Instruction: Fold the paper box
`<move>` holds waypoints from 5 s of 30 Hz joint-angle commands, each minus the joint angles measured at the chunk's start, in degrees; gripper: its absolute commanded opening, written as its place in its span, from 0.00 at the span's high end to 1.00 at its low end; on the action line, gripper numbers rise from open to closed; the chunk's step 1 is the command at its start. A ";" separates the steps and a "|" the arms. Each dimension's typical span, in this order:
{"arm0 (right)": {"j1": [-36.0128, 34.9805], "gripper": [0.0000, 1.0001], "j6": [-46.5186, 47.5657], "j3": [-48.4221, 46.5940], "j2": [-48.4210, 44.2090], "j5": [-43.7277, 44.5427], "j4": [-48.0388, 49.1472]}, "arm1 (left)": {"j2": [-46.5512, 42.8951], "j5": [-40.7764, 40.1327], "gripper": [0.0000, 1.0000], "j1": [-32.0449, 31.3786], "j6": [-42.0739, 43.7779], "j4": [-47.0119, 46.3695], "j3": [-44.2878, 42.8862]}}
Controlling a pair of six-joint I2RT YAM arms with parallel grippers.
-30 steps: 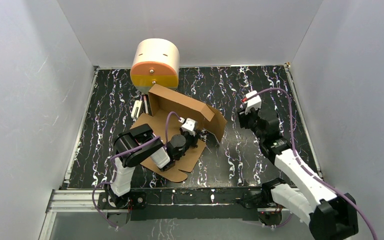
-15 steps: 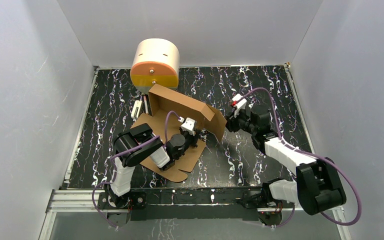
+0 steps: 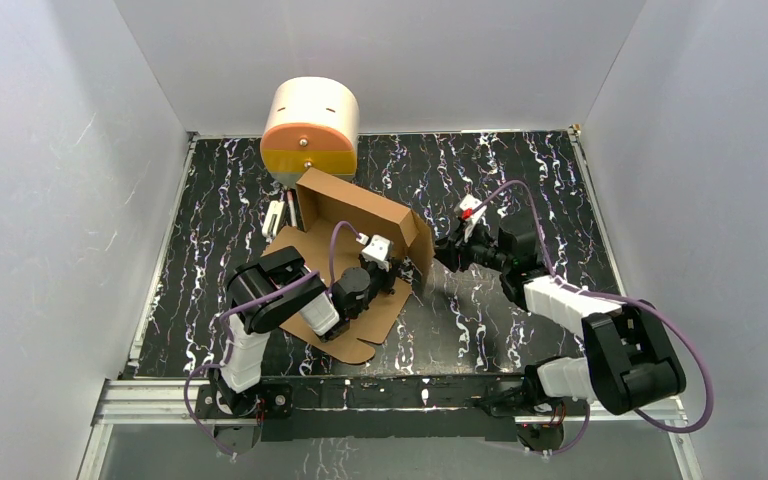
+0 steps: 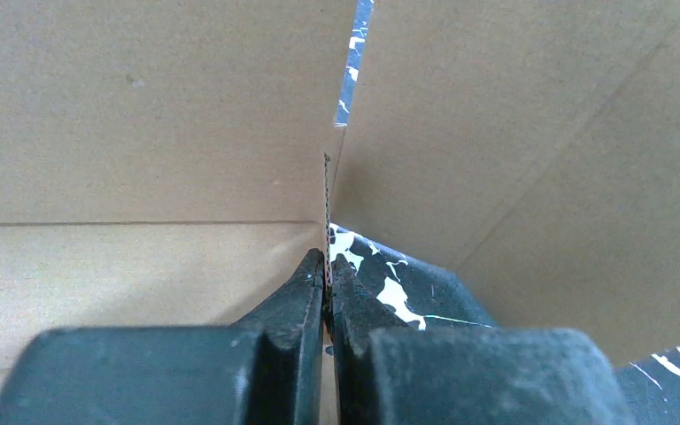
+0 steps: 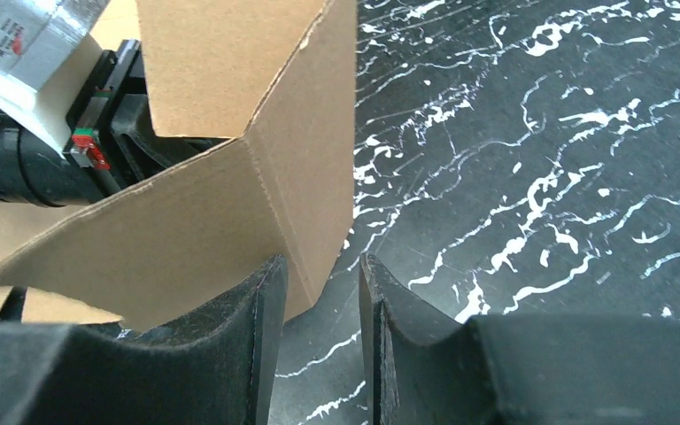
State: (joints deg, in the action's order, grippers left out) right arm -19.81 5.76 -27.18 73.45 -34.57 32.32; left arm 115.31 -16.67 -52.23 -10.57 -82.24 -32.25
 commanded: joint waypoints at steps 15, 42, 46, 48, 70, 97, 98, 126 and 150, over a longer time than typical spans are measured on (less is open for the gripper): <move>-7.82 0.54 -4.82 1.03 8.90 5.14 21.09 | -3.20 2.72 1.00 0.27 -0.12 -0.64 -0.08; -9.85 0.51 -4.12 3.36 11.25 4.26 24.69 | -28.88 0.91 0.74 1.60 -7.06 10.03 11.51; -10.64 0.49 -3.83 3.45 11.86 4.58 24.79 | -36.35 4.05 0.70 4.51 -12.58 17.09 12.25; -11.00 0.49 -3.74 3.61 11.88 4.68 24.93 | -39.70 5.77 0.68 6.93 -16.96 20.03 12.64; -15.24 0.45 -2.51 4.65 11.89 12.13 27.05 | -46.10 11.72 0.46 25.29 -55.57 22.30 10.75; -22.70 0.38 -2.58 7.51 13.36 30.52 40.58 | -30.69 14.75 0.93 29.14 -71.49 17.36 1.51; -23.17 0.37 -2.54 7.49 13.69 31.46 41.20 | -30.67 14.67 0.95 29.16 -71.85 17.04 1.71; -27.36 0.36 4.16 4.34 25.34 53.59 62.91 | -35.91 10.05 1.00 22.63 -80.41 14.91 8.10; -25.95 0.34 12.29 4.47 27.95 54.28 72.33 | -39.02 6.75 1.00 18.57 -79.36 15.41 10.60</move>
State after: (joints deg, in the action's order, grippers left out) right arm -47.13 17.63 -22.24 102.59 22.68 87.64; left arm 78.98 -9.04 -33.12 -90.80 -65.49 -22.48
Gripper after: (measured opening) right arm 0.649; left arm 0.013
